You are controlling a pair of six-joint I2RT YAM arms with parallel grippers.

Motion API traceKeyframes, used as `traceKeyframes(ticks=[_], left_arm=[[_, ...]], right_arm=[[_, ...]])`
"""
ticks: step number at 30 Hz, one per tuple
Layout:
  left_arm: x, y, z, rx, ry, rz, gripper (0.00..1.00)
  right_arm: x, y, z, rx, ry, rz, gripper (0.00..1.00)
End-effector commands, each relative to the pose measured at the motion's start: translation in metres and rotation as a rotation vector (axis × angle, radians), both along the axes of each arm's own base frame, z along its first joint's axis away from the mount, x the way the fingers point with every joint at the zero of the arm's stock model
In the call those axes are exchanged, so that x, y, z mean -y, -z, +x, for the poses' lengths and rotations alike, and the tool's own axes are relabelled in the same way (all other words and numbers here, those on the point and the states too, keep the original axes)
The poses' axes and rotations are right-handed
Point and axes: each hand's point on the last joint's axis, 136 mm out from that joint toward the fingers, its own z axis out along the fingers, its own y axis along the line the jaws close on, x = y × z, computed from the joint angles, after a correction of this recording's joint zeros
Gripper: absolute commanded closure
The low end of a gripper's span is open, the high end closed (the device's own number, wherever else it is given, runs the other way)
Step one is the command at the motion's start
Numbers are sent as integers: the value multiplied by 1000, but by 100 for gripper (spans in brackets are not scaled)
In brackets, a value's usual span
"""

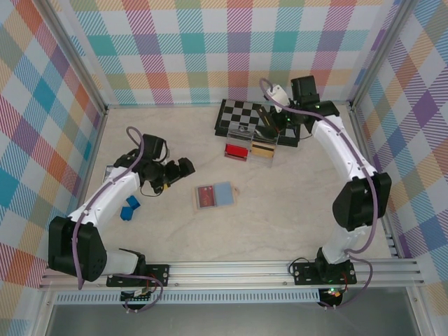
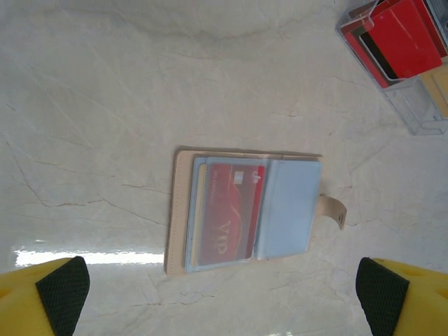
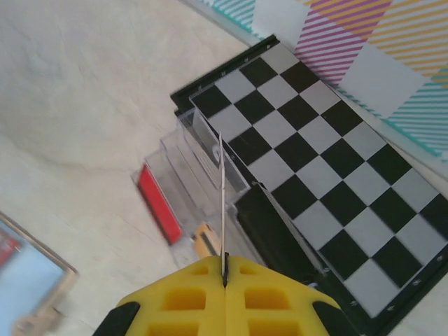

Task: Take the credit cards out of the card holder

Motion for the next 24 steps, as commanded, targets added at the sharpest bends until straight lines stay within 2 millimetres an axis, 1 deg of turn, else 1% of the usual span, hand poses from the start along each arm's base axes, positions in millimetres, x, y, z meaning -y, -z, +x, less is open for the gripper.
traceKeyframes(ticks=[1,3,7,11,13,16,20,24], left_arm=[[-2,-10,6,8,36,11,0],[-1,-11,6,7,49,10,0],[4,-16,1,13,91,-18,0],[2,-9,-4,3,100,-6,0],[2,-6,-5,-5,96,-8,0],[-1,0,-7,-20,79,2,0],[-5,6,-9,-50,71,27,0],[-4,7,-10,-52,67,18,0]], right_arm=[[1,26,2,1,-217,-155,100],[4,32,12,-13,-241,-191,100],[5,48,23,-55,-305,-250,100],[10,55,34,-57,-314,-288,100],[13,62,38,-62,-318,-308,100],[18,71,40,-95,-318,-312,100],[17,81,35,-135,-335,-295,100],[24,94,41,-146,-316,-338,100]])
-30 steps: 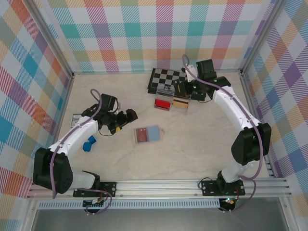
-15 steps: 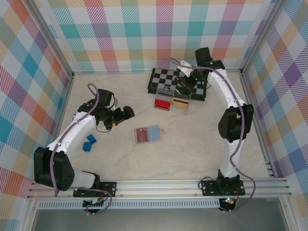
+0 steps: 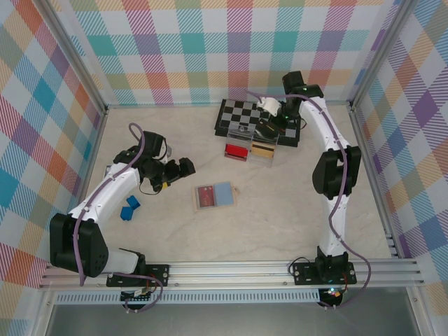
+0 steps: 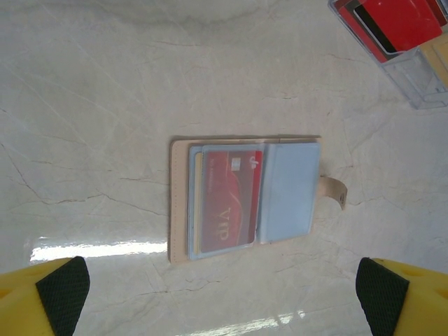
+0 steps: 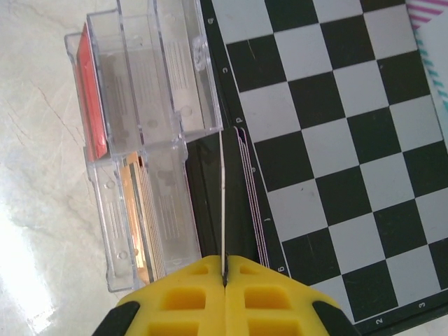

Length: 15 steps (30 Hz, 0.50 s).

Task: Take the credit cards out of the card holder

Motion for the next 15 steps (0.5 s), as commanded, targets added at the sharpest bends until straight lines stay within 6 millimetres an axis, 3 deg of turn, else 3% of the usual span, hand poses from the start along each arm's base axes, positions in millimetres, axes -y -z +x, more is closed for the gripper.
traceKeyframes(ticks=[1,15], left_arm=[[-7,8,-6,-32,-13,14,0],[-1,13,-6,-50,2,-22,0]], right_arm=[[5,12,0,-27,-18,-25,100],[5,30,-32,-185,-43,-20,100]])
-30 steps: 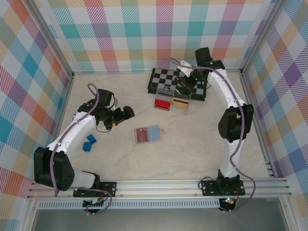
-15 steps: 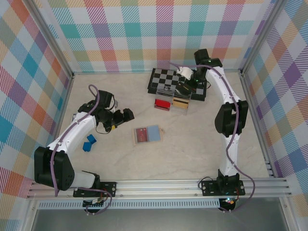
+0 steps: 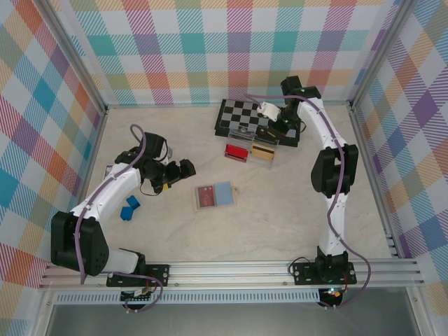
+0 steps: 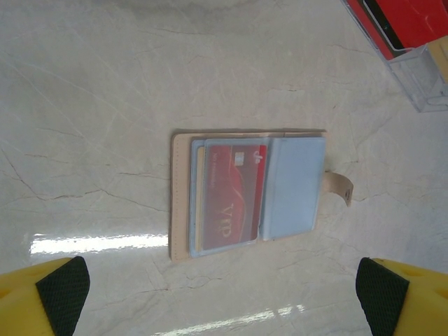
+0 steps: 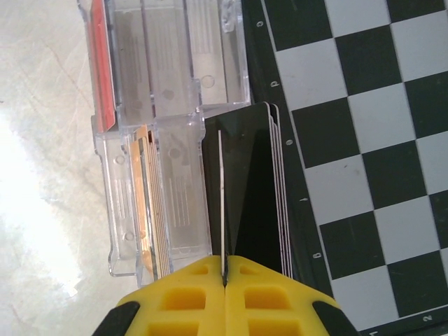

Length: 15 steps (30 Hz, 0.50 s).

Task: Take the credit cards out of the card holder

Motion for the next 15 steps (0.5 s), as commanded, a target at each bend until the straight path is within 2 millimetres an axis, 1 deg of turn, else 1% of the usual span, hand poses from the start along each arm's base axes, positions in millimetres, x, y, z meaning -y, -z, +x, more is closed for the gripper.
traceKeyframes(ticks=[1,3,6,11,13,15], left_arm=[[-2,6,-3,-27,-2,-15,0],[-1,6,-3,-30,1,-21,0],[0,8,-4,-31,0,-30,0],[1,9,-3,-30,1,-35,0],[2,9,-3,-25,4,-38,0],[2,9,-3,-27,4,-41,0]], right_arm=[[-3,5,-20,-92,-31,26,100],[-5,1,-26,-106,-37,42,100],[-5,1,-25,-104,-26,43,100],[0,4,-9,-62,31,8,98],[-2,5,-7,-56,39,0,97],[-5,7,-4,-47,51,-11,92]])
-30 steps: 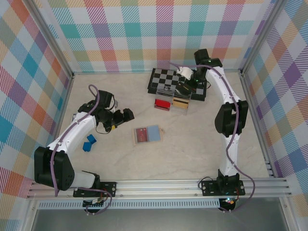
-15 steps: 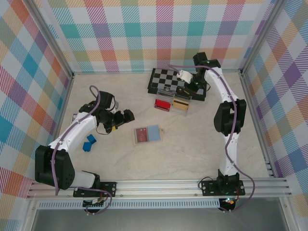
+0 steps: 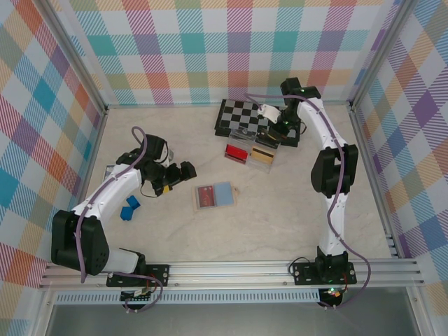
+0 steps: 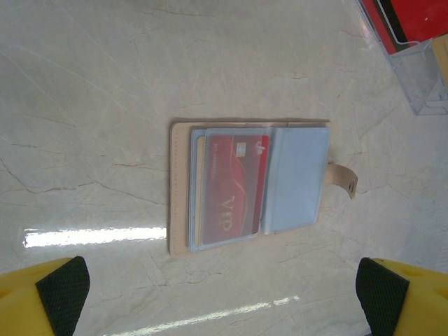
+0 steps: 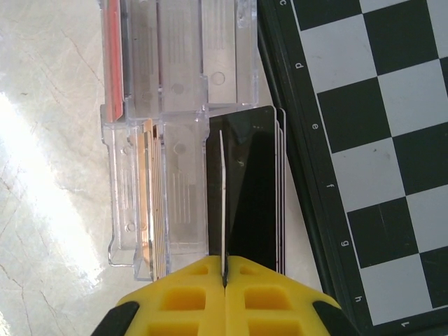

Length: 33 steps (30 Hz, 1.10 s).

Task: Take the credit cards out of the card holder

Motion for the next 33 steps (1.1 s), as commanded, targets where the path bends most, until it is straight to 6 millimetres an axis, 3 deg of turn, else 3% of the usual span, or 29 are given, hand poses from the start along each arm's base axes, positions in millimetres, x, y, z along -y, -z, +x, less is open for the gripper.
traceKeyframes(ticks=[1,9,18,24,29,33], left_arm=[[-1,3,1,-8,-5,-23,0],[0,5,0,-13,-3,-27,0],[-1,6,-5,-10,-31,-38,0],[1,12,-11,-13,-63,-54,0],[6,22,-16,-29,-65,-48,0],[10,31,-16,-38,-72,-42,0]], right_arm=[[-5,5,7,7,33,-11,90],[-14,-3,19,37,91,15,80],[-28,-57,12,59,206,173,72],[-43,-92,-8,-27,394,381,68],[-63,-93,-34,-104,584,528,68],[-72,-78,-65,-186,737,558,64]])
